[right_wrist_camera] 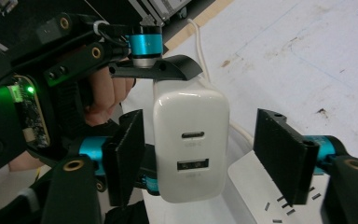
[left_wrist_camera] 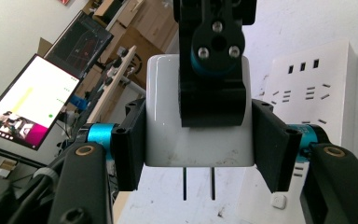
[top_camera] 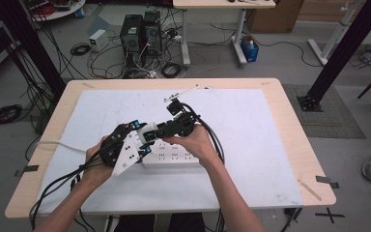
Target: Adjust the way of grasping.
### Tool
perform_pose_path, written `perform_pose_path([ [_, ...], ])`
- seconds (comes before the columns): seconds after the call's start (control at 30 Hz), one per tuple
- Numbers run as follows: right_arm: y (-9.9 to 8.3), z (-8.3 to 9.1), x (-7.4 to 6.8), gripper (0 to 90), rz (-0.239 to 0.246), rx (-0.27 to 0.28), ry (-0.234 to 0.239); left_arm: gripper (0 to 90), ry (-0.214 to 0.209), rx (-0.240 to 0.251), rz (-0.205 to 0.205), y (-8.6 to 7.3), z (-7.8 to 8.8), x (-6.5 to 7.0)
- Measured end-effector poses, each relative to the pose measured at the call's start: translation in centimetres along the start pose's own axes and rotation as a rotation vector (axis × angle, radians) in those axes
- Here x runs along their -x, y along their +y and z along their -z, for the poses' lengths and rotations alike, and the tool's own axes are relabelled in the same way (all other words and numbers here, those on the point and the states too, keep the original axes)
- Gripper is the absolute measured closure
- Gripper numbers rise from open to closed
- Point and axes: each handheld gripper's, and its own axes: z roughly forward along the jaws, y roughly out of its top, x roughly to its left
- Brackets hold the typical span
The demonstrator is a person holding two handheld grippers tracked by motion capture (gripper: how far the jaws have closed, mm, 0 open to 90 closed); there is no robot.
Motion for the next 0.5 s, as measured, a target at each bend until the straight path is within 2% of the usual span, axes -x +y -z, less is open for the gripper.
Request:
perform_pose_path([
  [0.27, -0.15, -0.25, -0.28, 45.2, 0.021, 0.000, -0.004, 42.5, 0.002, -0.003, -0.019, 0.08, 0.06, 0.18],
  [0.47, -0.28, -0.31, -0.37, 53.4, 0.024, 0.013, 0.018, 42.5, 0.003, -0.003, -0.017, 0.07, 0.06, 0.28],
  [0.5, -0.32, -0.29, -0.44, 56.8, 0.021, 0.016, 0.026, 42.5, 0.005, -0.004, -0.023, 0.07, 0.04, 0.27],
])
